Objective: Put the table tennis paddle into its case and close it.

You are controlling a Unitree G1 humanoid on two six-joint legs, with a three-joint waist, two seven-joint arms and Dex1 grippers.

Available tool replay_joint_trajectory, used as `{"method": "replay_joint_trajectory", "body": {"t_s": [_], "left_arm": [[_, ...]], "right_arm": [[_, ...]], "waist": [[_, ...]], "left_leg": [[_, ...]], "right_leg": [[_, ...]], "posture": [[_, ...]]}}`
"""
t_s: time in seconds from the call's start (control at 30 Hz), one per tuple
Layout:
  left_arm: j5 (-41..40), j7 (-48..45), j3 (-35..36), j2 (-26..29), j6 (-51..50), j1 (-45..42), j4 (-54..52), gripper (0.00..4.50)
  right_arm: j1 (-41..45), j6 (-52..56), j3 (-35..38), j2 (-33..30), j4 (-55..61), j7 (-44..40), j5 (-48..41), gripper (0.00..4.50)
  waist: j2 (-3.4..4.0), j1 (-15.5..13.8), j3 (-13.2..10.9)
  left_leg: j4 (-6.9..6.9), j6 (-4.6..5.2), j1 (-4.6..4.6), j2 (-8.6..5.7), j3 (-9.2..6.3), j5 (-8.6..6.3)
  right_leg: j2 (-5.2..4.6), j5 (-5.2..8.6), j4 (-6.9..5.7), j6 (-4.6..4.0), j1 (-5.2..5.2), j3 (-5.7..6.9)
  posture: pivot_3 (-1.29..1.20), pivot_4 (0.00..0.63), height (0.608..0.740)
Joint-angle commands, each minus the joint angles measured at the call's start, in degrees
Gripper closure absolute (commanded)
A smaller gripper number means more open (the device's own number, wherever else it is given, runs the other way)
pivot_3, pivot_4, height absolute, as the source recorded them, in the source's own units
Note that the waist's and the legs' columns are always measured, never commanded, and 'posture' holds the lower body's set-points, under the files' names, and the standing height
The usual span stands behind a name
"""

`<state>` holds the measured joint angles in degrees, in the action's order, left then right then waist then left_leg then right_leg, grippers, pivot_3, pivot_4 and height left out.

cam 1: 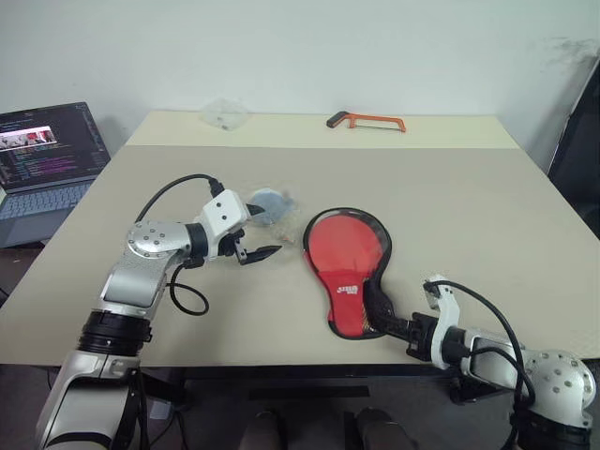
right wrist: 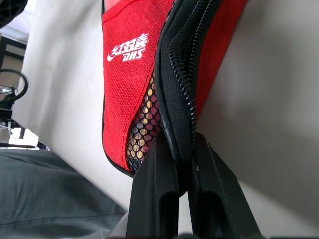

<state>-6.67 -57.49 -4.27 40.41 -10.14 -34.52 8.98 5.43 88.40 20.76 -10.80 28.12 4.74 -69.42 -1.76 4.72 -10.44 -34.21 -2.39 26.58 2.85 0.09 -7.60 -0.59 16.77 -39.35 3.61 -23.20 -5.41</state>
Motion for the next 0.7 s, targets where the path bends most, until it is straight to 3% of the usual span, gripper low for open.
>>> {"method": "replay_joint_trajectory", "body": {"t_s": [0.03, 0.2, 0.37, 0.53, 0.7], "left_arm": [[0.1, -0.4, 0.5, 0.5, 1.4, -1.5, -0.3, 0.00], [0.3, -0.5, 0.5, 0.4, 1.7, -1.9, 0.0, 0.00], [0.6, -0.4, 0.4, 0.3, 2.0, -1.7, 0.1, 0.00], [0.8, -0.2, 0.2, 0.0, 2.0, -1.6, 0.1, 0.00], [1.2, 0.0, 0.3, -0.2, 2.4, -1.9, 0.6, 0.00]], "right_arm": [[-3.9, 4.1, -2.5, 0.6, 2.1, 3.6, -6.6, 4.47], [-8.6, 0.0, -5.6, -2.0, 2.5, 10.5, -15.4, 4.47], [-9.6, -8.3, -11.3, -11.1, 1.6, 16.5, -26.3, 4.47], [-5.7, -16.0, -14.5, -18.6, -0.6, 20.1, -28.9, 4.47], [-4.0, -19.9, -16.7, -25.5, -1.9, 19.3, -32.7, 3.01]], "waist": [[-0.04, 0.0, 0.0], [-0.20, 0.0, 0.2], [-0.27, 0.0, 0.2], [-0.30, 0.0, 0.2], [-0.31, -0.1, 0.2]], "left_leg": [[0.01, 0.00, 0.00, 0.00, 0.00, 0.00], [0.07, 0.00, 0.00, 0.02, -0.01, 0.00], [0.11, 0.00, 0.01, 0.02, 0.02, 0.00], [0.09, 0.01, 0.00, 0.01, 0.04, 0.01], [-0.09, 0.02, 0.02, 0.00, 0.05, 0.01]], "right_leg": [[0.00, 0.01, 0.00, -0.01, 0.00, 0.01], [0.00, 0.01, 0.05, -0.03, 0.00, 0.02], [-0.02, 0.00, 0.24, -0.02, 0.05, 0.01], [-0.03, -0.03, 0.26, 0.05, 0.06, -0.04], [-0.05, -0.12, 0.27, 0.20, 0.11, -0.08]], "posture": [[0.00, 0.150, 0.740], [0.00, 0.150, 0.740], [0.00, 0.150, 0.740], [0.00, 0.150, 0.740], [0.00, 0.150, 0.740]]}}
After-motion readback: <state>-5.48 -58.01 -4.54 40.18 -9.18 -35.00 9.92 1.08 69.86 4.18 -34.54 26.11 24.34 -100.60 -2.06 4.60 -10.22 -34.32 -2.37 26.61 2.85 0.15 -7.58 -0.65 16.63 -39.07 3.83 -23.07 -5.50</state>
